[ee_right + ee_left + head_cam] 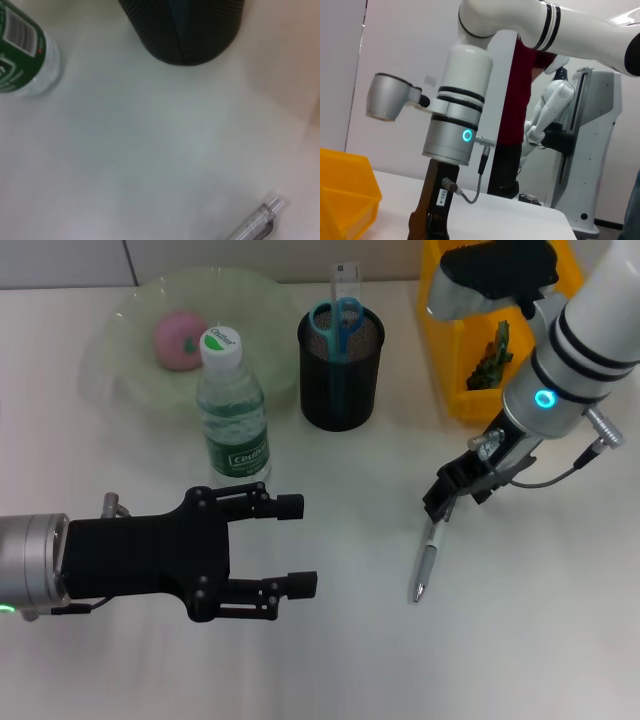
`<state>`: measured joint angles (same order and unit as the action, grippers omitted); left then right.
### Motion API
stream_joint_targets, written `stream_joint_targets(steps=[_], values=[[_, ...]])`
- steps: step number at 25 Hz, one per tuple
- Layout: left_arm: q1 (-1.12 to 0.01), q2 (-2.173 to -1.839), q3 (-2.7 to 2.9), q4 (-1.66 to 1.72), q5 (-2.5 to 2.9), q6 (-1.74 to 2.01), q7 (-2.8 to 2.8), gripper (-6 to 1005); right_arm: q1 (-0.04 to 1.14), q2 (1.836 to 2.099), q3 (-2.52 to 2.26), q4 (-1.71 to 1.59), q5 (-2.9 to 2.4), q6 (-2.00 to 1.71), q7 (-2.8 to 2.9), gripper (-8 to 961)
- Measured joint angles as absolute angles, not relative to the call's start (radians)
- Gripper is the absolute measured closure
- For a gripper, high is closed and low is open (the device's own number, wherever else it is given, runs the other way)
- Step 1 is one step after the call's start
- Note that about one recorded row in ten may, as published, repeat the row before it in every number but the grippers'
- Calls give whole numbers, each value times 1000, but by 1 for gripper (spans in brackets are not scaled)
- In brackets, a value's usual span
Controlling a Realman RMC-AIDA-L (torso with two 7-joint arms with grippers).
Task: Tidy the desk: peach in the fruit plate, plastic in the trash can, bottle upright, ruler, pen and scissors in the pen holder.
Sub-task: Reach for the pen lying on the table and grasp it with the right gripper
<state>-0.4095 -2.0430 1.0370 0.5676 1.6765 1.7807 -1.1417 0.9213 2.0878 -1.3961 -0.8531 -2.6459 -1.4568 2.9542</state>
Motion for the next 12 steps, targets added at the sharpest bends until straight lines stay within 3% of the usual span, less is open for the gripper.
stream_joint_targets(steps=[12], values=[[-399,-2045,1037,568,1686,1788,-1133,194,943,2088,-1438,-830,-2669,-1407,2954,307]])
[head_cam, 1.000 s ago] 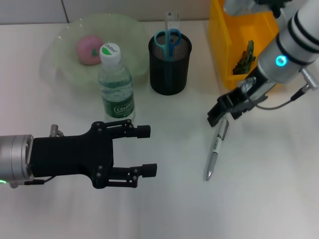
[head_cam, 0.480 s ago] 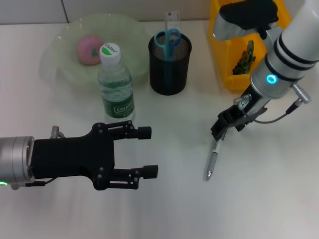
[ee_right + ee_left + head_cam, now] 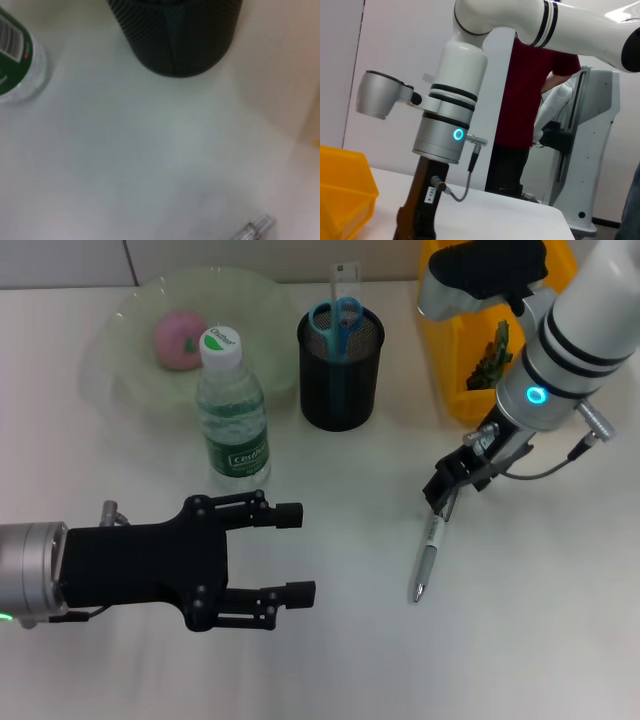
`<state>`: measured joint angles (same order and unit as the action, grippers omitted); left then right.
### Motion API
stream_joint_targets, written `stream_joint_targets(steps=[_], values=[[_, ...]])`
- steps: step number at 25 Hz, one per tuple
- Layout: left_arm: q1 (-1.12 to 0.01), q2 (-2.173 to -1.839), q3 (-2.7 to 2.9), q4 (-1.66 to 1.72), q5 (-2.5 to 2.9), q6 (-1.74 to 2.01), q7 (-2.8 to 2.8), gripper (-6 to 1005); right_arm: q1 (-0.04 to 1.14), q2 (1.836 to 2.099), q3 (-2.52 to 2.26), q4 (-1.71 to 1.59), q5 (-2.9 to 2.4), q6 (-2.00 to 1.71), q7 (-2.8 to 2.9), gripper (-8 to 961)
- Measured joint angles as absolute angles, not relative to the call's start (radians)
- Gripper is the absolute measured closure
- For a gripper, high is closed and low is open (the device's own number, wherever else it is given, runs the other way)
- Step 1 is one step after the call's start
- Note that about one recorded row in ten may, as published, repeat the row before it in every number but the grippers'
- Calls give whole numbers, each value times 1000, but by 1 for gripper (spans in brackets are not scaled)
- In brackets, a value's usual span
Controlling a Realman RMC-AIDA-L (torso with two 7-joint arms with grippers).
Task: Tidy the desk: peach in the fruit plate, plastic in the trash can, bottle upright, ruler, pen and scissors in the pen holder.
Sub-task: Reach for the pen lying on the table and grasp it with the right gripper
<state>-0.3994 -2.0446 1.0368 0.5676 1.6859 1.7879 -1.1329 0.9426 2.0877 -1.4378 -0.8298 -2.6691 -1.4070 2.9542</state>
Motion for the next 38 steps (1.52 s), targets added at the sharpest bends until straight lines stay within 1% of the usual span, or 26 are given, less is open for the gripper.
stream_joint_targets(steps=[4,34,36,38], values=[[-397,-2043,1036,568,1686,1792,-1131,194,962,2088,-1459,-806,-2683,-1378,2954,313],[-393,-2038,1037,568,1686,1793,-1126,193,966,2092,-1542,-780,-2653,-1299,2953,385],[-393,-2039,1037,568,1686,1793,-1124,193,966,2092,-1543,-781,-2652,-1299,2953,564],[-392,-2039,1037,568,1686,1793,-1119,193,966,2092,-1543,-782,-2652,-1299,2953,597]])
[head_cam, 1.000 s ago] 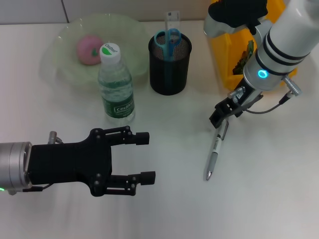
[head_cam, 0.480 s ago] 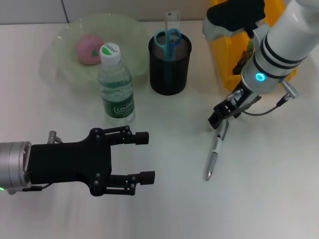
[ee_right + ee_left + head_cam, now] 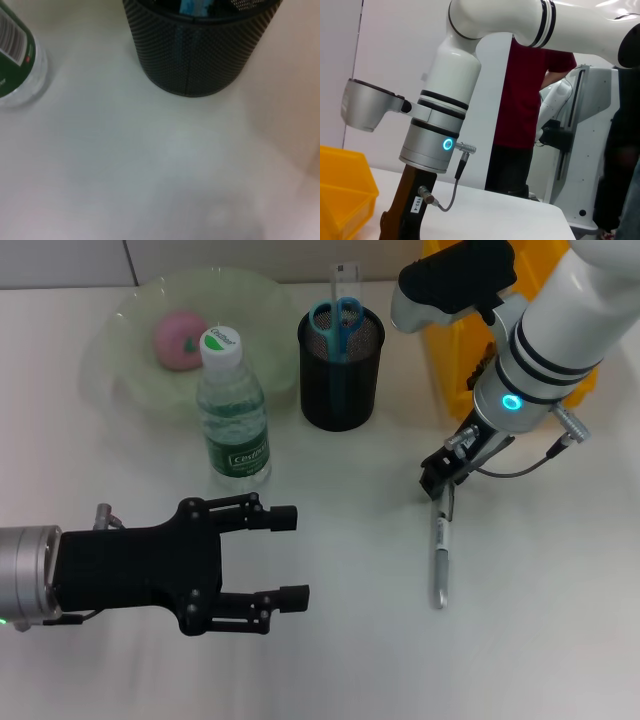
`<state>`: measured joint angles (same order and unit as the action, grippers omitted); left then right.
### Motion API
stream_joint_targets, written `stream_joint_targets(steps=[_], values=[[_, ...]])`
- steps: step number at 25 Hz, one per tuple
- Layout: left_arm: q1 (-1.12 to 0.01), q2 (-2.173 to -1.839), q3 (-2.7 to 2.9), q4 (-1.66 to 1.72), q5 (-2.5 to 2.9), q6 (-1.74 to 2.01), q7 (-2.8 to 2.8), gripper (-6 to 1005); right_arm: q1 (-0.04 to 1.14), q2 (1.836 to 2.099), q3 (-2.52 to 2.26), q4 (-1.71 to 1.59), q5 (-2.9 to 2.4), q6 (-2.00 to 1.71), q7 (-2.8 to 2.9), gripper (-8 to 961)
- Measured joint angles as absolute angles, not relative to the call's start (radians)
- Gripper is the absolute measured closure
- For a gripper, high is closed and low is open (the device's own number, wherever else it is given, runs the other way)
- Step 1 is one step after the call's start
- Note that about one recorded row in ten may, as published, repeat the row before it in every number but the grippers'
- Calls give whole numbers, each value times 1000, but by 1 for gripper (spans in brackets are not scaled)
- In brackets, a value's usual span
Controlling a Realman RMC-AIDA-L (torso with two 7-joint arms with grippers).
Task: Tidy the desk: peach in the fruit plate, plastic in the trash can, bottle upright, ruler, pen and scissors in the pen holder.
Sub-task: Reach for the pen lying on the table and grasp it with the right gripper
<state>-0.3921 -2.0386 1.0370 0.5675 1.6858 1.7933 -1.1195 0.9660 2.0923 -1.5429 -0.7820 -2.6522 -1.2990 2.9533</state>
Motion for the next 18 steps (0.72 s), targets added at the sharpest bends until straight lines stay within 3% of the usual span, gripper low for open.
stream_joint_targets(steps=[4,18], values=[[-390,-2039,1037,568,1686,1794,-1117,193,966,2092,-1544,-780,-2652,-1299,2953,662],[-387,-2039,1032,568,1686,1807,-1117,193,945,2092,-1545,-821,-2651,-1305,2947,755]])
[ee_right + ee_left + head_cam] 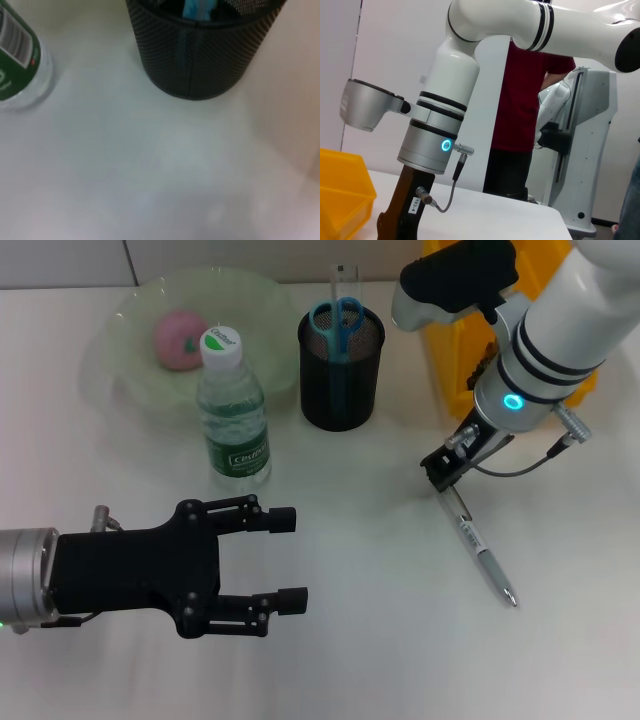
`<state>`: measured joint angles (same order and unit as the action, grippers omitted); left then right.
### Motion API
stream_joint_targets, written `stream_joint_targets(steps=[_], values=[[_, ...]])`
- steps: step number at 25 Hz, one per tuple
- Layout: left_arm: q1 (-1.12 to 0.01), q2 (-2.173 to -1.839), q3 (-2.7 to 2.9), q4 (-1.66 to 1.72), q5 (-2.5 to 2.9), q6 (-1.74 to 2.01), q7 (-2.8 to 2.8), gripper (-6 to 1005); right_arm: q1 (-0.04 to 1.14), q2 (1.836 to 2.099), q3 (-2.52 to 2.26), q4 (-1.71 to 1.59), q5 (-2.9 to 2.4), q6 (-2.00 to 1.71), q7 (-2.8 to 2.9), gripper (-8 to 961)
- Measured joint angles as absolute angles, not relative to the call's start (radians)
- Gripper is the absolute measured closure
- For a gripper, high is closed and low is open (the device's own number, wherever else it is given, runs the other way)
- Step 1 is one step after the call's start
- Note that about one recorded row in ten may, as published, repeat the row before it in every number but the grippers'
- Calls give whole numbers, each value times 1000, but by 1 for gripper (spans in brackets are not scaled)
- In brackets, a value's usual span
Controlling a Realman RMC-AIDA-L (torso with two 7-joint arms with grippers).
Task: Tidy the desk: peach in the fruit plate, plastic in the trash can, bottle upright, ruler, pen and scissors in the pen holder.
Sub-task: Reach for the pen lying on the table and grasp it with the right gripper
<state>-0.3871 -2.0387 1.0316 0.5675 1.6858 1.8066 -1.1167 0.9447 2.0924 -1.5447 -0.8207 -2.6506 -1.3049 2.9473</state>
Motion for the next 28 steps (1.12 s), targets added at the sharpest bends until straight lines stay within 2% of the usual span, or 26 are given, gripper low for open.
stream_joint_targets(steps=[11,16,28], values=[[-384,-2036,1027,568,1686,1815,-1117,193,850,2084,-1537,-1048,-2654,-1388,2940,919],[-383,-2034,1028,578,1686,1818,-1117,193,796,2088,-1540,-1170,-2658,-1471,2952,757],[-391,-2034,1028,581,1686,1817,-1117,192,714,2092,-1544,-1181,-2621,-1492,2957,513]])
